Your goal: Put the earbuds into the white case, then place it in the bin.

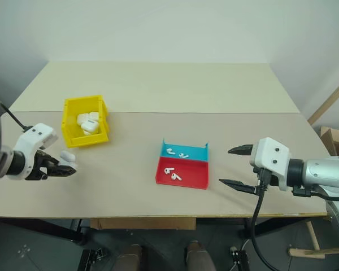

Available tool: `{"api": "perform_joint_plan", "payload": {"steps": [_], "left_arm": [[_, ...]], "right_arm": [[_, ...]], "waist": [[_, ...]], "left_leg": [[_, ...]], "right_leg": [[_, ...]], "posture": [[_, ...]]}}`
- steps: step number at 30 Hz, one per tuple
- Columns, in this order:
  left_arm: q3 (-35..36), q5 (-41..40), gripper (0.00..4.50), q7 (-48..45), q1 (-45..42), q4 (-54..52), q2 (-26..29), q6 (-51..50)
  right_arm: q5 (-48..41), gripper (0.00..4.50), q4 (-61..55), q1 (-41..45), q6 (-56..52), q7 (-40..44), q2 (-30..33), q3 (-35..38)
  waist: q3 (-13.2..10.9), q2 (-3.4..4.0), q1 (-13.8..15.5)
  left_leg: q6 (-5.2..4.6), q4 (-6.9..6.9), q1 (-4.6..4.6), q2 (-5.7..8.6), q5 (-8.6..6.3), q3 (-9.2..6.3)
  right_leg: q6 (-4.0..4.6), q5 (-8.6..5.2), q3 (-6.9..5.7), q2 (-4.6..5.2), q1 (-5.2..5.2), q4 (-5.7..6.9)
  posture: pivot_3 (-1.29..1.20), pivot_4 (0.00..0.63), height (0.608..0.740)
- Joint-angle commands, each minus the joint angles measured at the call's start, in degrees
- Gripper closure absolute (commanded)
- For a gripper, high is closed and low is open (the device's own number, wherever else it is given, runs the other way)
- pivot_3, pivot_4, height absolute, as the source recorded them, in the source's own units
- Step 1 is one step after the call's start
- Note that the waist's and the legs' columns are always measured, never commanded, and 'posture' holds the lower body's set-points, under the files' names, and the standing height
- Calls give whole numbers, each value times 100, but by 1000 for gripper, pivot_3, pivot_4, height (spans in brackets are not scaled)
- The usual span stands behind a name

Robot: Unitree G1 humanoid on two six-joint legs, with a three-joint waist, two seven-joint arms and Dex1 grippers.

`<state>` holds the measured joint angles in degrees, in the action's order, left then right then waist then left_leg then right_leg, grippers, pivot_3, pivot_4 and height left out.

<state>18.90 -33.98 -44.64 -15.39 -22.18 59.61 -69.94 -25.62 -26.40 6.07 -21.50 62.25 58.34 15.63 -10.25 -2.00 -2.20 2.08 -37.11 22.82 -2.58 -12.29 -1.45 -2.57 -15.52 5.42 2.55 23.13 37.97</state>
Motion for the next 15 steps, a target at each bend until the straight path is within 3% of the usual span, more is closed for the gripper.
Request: {"api": "perform_joint_plan", "payload": {"steps": [1,3,7,11,15], "left_arm": [[1279,13,1752,-38,602,-793,-1413,2421],[1203,75,1752,-182,809,-871,-2154,3532],[883,-632,1752,-538,915,-958,-2770,3907],[392,-1178,1752,-1519,1034,-875,-2933,4315],[-58,-1098,1752,-2069,1006,-624,-3115,4978]], "right_arm": [[-11,0,5,215,203,58,95,133],[-24,0,-10,335,192,96,144,103],[-208,0,-265,675,-503,137,578,-41],[-521,0,-537,1289,-1103,438,1086,-455],[-695,0,-685,2316,-2091,733,1567,-1375]], "waist": [[7,-7,70],[12,-12,115],[14,-15,154],[16,-10,126],[18,-3,79]], "left_leg": [[0,-5,-2,2,0,3],[0,-11,0,0,0,1],[0,-15,3,4,0,2],[-5,-14,5,1,-4,3],[-6,-10,0,-5,-4,5]], "right_leg": [[0,0,0,4,-8,-2],[3,5,-1,0,-9,-7],[0,6,2,2,-8,-7],[-1,6,3,0,-7,-12],[1,5,3,-6,-3,-10]], "posture": [[0,150,740],[0,150,740],[0,150,740],[0,150,740],[0,150,740]]}}
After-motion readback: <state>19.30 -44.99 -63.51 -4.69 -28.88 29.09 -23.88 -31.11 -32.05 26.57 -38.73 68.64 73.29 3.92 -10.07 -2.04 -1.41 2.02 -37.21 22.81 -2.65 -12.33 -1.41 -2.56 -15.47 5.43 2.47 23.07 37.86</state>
